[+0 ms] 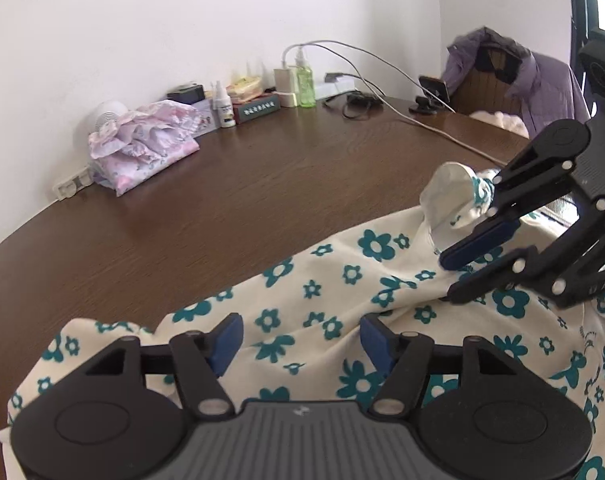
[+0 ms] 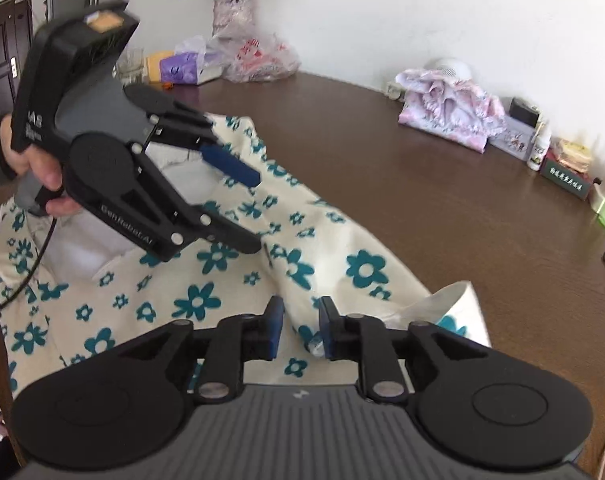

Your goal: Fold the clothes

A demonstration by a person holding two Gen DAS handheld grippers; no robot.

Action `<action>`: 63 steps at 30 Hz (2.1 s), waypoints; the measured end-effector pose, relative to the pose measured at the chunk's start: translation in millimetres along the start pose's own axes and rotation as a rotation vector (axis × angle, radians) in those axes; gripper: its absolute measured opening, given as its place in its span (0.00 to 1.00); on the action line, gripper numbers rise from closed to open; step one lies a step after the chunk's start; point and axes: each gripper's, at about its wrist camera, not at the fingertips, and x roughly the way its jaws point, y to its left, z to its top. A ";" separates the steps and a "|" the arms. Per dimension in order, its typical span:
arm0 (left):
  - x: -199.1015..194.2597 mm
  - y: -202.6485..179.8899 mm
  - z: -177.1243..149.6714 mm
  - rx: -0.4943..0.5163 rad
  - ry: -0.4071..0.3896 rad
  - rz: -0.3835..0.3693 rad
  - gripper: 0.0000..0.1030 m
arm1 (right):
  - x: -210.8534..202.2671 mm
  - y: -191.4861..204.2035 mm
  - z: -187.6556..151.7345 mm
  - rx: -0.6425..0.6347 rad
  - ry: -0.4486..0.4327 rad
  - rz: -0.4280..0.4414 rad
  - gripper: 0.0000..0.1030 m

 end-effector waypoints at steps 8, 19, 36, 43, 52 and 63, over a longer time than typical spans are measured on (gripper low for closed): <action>-1.1 5.1 -11.8 -0.083 0.006 0.042 0.68 | -11.7 0.7 -6.5 0.037 -0.031 -0.016 0.01; 5.9 1.8 9.7 0.033 0.014 0.069 0.68 | -29.1 1.6 9.0 0.025 -0.131 -0.082 0.01; -9.5 15.4 -7.4 0.024 0.042 0.134 0.48 | -1.6 17.1 12.8 -0.074 -0.061 -0.042 0.24; -10.0 25.1 -14.0 0.020 0.079 0.203 0.52 | 18.3 25.6 4.2 -0.114 -0.012 -0.050 0.02; -33.2 26.9 -8.3 -0.040 0.061 0.242 0.51 | -35.1 10.5 -6.9 -0.017 -0.066 -0.036 0.05; -20.2 -68.0 60.0 -0.008 -0.039 0.024 0.69 | -70.0 -77.7 -29.9 0.216 -0.083 -0.142 0.40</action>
